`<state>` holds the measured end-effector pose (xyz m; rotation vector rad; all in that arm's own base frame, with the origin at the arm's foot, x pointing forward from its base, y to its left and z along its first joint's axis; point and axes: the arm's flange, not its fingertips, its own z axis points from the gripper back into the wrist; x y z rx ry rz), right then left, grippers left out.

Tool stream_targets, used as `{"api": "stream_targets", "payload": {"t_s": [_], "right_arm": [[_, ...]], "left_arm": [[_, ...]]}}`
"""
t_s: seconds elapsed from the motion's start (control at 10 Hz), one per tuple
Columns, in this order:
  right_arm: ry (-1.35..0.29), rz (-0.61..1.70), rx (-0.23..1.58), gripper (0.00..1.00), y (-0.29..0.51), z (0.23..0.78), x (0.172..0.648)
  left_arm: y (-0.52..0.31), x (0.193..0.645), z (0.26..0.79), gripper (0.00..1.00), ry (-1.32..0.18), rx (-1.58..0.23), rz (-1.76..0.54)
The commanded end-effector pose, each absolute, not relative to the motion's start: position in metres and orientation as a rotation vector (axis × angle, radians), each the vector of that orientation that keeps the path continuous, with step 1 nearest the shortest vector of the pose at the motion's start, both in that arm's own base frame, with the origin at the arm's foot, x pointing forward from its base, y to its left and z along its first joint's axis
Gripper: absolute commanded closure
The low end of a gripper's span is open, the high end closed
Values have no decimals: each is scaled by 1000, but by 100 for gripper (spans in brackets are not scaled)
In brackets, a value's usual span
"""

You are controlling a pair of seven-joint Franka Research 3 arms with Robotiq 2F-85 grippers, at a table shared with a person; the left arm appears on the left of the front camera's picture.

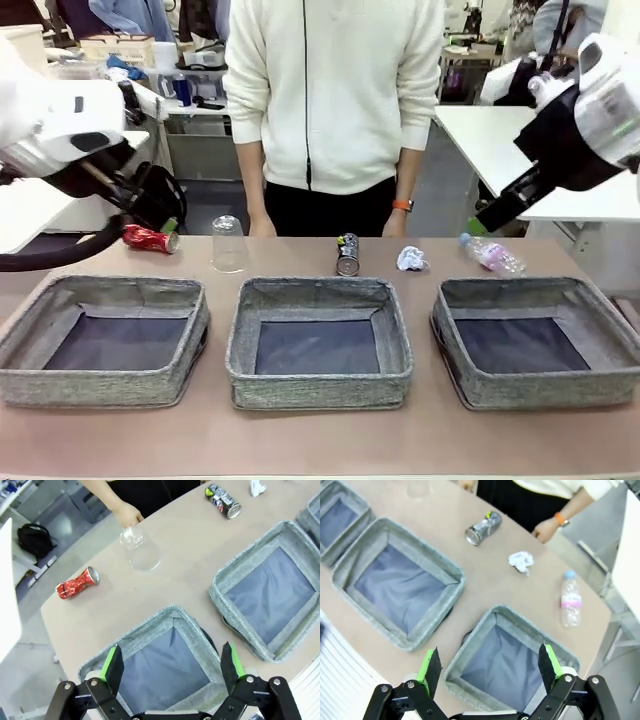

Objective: Sort the waste into the appropriate baskets.
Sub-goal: Pick up the waste item pointed out by the person.

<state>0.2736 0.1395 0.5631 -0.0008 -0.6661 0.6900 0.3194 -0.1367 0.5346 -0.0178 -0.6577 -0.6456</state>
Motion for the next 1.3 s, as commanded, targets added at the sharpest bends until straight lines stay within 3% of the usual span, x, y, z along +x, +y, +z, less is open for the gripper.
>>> {"api": "stream_targets", "payload": {"t_s": [0.0, 0.1, 0.3, 0.4, 0.5, 0.7, 0.8, 0.9, 1.1, 1.2], "right_arm": [[-636, 695, 3, 0, 151, 533, 306], [-666, 690, -1, 0, 139, 563, 274], [-632, 534, 441, 0, 98, 550, 266], [-604, 465, 754, 0, 80, 548, 265], [-550, 357, 936, 0, 68, 545, 269], [-484, 379, 1195, 0, 33, 533, 266], [-523, 367, 1368, 0, 0, 521, 258], [-567, 273, 1442, 0, -23, 510, 256], [-579, 172, 1388, 0, -38, 501, 259], [-591, 319, 1360, 0, -37, 553, 286]], "left_arm": [[-149, 340, 509, 0, -644, -28, -654], [-137, 319, 535, 0, -658, -18, -646], [-104, 317, 522, 0, -445, -427, -693], [-77, 319, 520, 0, -429, -660, -677], [-47, 324, 515, 0, -411, -941, -664], [17, 331, 499, 0, -472, -1240, -590], [49, 326, 483, 0, -570, -1434, -532], [65, 321, 465, 0, -628, -1522, -455], [69, 313, 455, 0, -734, -1559, -311], [81, 308, 475, 0, -680, -1449, -506]]}}
